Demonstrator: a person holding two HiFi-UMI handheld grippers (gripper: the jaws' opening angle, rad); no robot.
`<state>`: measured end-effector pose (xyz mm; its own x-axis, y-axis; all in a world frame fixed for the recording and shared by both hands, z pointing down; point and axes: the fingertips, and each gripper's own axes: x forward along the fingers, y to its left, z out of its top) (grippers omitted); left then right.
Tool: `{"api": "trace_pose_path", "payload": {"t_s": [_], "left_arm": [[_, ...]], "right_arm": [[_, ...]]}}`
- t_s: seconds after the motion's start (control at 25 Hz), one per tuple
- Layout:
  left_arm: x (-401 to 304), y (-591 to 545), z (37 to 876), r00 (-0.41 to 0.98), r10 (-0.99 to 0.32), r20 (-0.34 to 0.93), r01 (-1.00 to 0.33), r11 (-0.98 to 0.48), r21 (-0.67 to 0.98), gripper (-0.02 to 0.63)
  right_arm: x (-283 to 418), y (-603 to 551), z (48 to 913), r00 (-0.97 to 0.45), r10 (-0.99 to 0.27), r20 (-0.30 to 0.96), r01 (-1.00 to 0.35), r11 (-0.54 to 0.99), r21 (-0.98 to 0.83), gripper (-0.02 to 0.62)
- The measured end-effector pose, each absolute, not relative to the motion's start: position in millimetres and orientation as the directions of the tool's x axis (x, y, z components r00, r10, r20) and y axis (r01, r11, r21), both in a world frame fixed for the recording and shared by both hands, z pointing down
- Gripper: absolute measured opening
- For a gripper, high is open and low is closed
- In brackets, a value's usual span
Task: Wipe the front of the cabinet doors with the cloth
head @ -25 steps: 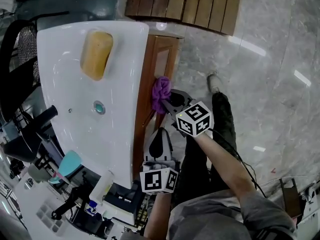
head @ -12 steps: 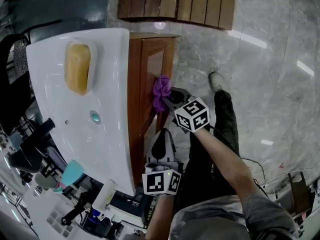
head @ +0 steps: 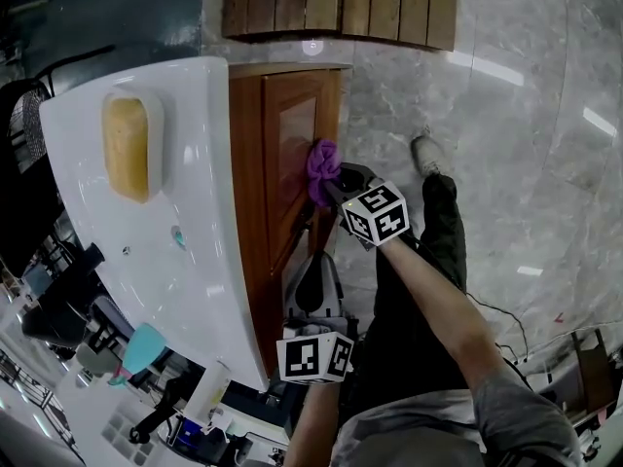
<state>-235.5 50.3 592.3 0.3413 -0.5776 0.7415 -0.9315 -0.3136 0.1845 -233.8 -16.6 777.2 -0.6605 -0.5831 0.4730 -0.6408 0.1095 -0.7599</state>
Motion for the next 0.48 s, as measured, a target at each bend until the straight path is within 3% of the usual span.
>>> {"api": "trace_pose_path", "payload": {"t_s": [0.48], "left_arm": [[-235,50,602,0.352,-0.570,0.742,-0.928,-0.316,0.197,0.008]], "right_arm": [[-230,-5,815,-0.622,-0.552,0.555,-0.683,0.035,-0.730,0.078]]}}
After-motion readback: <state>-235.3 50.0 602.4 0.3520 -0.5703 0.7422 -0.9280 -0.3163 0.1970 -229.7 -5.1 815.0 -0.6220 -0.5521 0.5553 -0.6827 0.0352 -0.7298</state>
